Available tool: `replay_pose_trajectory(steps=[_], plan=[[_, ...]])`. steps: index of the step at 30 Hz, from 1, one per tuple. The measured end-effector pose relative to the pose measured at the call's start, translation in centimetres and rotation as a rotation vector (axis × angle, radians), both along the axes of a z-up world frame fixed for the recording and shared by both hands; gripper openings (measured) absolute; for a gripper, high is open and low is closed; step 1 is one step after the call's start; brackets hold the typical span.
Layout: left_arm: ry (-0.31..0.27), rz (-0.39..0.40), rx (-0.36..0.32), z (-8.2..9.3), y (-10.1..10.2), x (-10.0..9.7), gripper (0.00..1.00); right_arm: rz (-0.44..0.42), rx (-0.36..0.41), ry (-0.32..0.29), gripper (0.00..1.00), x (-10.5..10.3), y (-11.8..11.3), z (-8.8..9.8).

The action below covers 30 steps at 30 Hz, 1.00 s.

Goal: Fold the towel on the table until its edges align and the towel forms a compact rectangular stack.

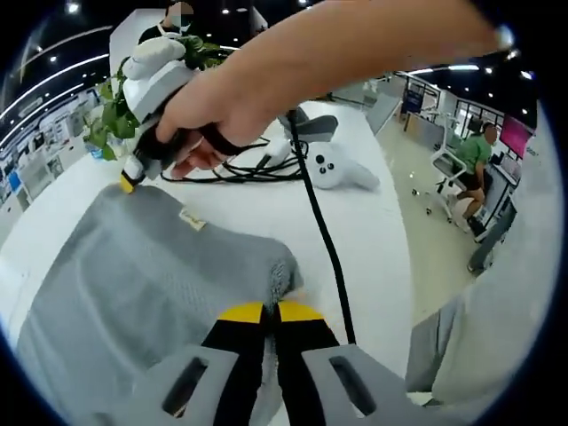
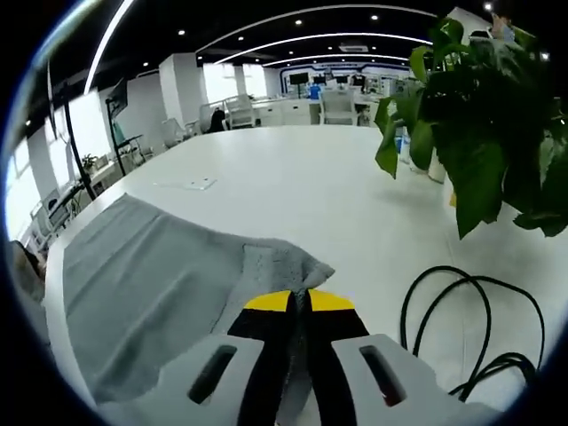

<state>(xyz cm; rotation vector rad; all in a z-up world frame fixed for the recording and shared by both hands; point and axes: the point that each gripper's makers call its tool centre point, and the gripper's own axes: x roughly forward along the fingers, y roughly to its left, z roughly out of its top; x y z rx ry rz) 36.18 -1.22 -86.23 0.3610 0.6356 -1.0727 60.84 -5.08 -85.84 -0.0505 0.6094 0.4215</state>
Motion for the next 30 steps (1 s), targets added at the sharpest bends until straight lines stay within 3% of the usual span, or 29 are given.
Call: replay_pose_trajectory(steps=[2, 8, 15, 18, 30], plan=[[0.005, 0.026, -0.047, 1.2, 0.5, 0.3, 0.03, 0.000, -0.011, -0.014, 0.03, 0.0, 0.2, 0.7], [-0.019, 0.088, -0.103, 3.6, 3.2, 0.9, 0.03, -0.005, -0.029, -0.023, 0.03, -0.3, 1.1, 2.2], [-0.039, 0.154, -0.178, 6.3, 6.5, 1.4, 0.03, -0.002, -0.055, -0.057, 0.03, -0.9, 2.9, 5.2], [-0.051, 0.179, -0.204, 7.4, 8.1, 1.5, 0.03, -0.013, -0.044, -0.075, 0.03, -1.1, 3.8, 7.3], [-0.090, 0.252, -0.298, 11.4, 13.2, 1.7, 0.03, -0.026, 0.005, -0.106, 0.03, 0.0, 7.8, 11.6]])
